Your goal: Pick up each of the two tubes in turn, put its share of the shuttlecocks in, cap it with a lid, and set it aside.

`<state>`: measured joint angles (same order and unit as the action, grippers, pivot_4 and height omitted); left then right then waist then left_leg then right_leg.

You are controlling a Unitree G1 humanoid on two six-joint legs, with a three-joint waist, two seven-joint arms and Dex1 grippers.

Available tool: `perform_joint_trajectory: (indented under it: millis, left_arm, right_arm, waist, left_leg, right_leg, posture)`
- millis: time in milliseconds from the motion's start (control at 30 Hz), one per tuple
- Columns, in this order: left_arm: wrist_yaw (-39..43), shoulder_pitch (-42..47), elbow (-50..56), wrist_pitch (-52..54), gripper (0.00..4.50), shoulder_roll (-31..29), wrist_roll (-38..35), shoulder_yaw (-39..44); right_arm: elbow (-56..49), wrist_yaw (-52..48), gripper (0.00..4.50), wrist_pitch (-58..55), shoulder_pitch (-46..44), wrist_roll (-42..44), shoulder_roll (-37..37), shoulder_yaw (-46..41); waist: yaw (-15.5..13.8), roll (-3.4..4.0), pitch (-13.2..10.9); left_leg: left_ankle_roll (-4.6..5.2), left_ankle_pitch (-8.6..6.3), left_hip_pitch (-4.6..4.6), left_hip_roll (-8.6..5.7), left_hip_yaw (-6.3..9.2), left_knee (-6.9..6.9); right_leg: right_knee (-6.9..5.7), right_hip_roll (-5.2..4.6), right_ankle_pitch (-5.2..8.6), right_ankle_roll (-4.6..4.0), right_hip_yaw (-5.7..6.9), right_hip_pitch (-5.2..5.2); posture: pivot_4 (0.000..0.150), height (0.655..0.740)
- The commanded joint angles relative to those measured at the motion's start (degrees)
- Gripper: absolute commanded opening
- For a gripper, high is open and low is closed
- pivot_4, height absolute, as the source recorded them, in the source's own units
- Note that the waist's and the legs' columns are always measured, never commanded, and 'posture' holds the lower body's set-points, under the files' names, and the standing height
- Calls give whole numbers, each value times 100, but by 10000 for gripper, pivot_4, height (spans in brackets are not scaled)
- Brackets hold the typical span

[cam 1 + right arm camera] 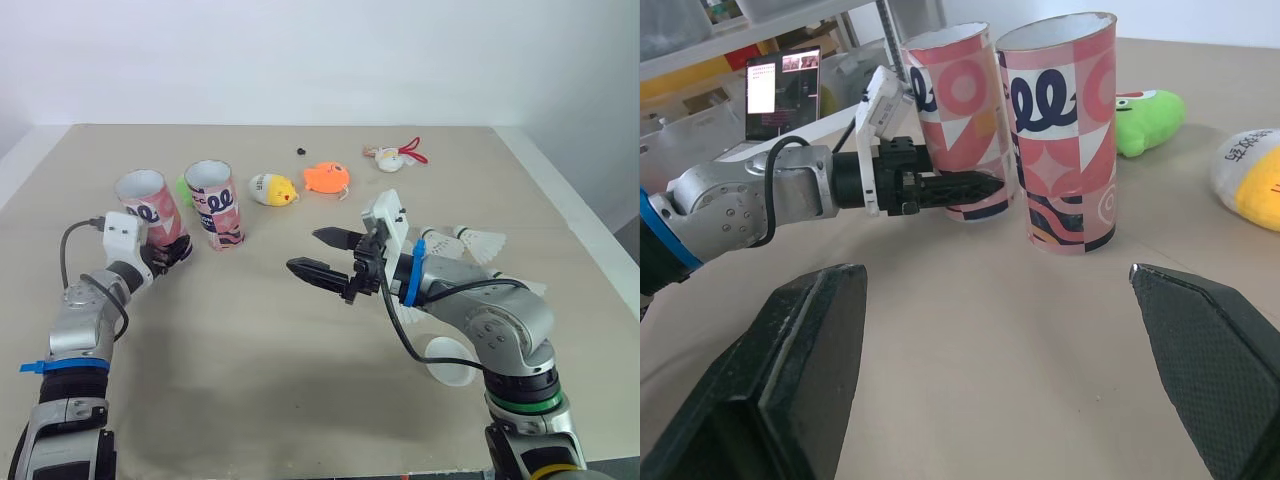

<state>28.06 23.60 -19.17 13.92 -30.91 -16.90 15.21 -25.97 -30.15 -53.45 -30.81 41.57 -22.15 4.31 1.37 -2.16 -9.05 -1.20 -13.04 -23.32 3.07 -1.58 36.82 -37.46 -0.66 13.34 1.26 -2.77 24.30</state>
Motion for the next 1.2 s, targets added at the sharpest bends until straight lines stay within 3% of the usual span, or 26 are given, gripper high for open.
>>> perform_joint_trajectory:
  millis: [33, 100, 233, 467, 800, 900, 1200]
  left_arm:
    - [-122, -222, 561, 41, 32882, -144, -135, 368]
    - [-56, -385, 876, 187, 32882, -196, -284, 496]
    - [1070, -1253, 2219, 926, 32882, -796, -1060, 633]
    - [2988, -2107, 3217, 1317, 32882, -2076, -1260, -195]
    - [3720, -802, 2671, 1265, 32882, -2107, -560, -1792]
    - [4143, -369, 2352, 1169, 32882, -2096, -268, -2272]
    - [5090, 463, 1896, 1099, 32882, -2171, 63, -2795]
  right_arm:
    - [-220, -93, 45000, 22, -61, 132, -81, -109]
    - [-260, -149, 45000, -14, -15, 230, -149, -173]
    - [-918, -1044, 45000, -5, 568, 1215, -809, -833]
    - [-1528, -1364, 45000, 90, 1498, 1898, -1849, -1748]
    - [-2495, -957, 45000, 409, 3423, 1605, -2653, -3246]
    - [-2815, -552, 45000, 562, 3951, 976, -2688, -3310]
    - [-3401, 767, 45000, 505, 4864, 1217, -2021, -2829]
  waist:
    - [1, 0, 0]
    - [-1, 0, 0]
    - [-1, -7, -4]
    - [-3, -1, -7]
    - [-24, 2, -6]
    - [-41, 19, 5]
    - [-36, 22, 8]
  left_leg:
    - [0, 0, 0, 1, -1, 0]
    - [0, 0, -1, 1, -1, 0]
    - [-2, -2, -9, 3, 1, -5]
    - [-3, -4, 9, -17, -6, -10]
    - [12, 14, 8, -17, -1, -6]
    - [12, 13, 9, -25, -1, -6]
    - [22, 8, 7, -35, -3, 54]
  right_leg:
    - [0, 0, 0, 0, -1, 0]
    - [1, 0, 0, 0, 0, 0]
    - [5, -3, 2, 2, 2, 4]
    - [4, -29, 27, 24, 3, -7]
    - [3, -19, 23, 47, 1, -8]
    - [3, -23, 27, 54, -1, -12]
    - [5, -38, 27, 58, -10, -39]
  posture:
    - [1500, 7400]
    - [1500, 7400]
    - [1500, 7400]
    - [1500, 7400]
    - [1500, 7400]
    - [1500, 7400]
    - [1500, 7400]
